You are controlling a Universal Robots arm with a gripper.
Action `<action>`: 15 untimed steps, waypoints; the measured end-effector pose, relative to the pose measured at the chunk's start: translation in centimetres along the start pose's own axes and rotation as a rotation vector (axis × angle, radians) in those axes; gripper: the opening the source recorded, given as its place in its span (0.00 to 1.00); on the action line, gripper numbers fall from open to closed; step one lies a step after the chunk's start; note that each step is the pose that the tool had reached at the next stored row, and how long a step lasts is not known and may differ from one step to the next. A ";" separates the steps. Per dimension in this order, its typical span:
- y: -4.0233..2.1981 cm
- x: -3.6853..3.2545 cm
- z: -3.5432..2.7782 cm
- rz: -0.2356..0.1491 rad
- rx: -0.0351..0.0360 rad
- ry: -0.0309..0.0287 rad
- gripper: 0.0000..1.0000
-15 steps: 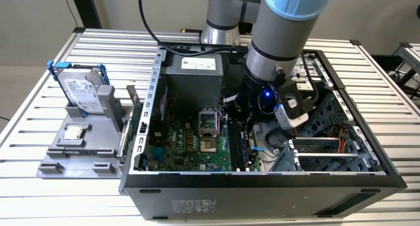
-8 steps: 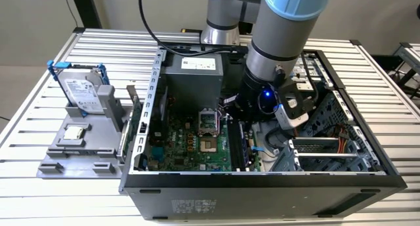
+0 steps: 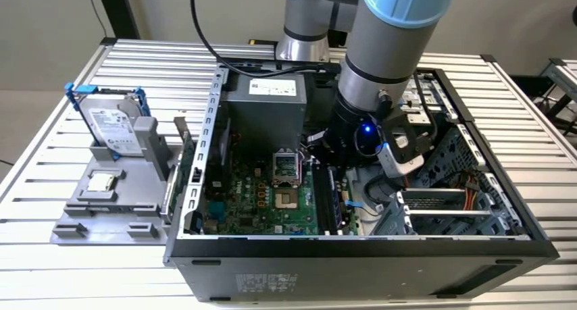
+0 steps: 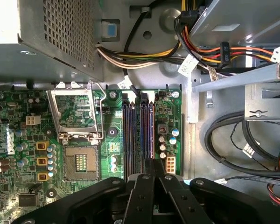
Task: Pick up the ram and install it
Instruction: 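Press down the ram until it locks into place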
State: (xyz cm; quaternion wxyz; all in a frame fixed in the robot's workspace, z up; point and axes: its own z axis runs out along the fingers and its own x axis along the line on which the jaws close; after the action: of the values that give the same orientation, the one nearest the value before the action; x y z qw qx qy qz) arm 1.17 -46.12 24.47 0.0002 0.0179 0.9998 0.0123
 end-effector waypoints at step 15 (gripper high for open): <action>0.00 0.00 0.00 -0.130 -0.0258 0.0037 0.00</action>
State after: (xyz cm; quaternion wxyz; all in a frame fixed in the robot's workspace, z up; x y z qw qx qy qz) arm 1.17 -46.13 24.47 -0.0006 -0.0470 0.9986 0.0251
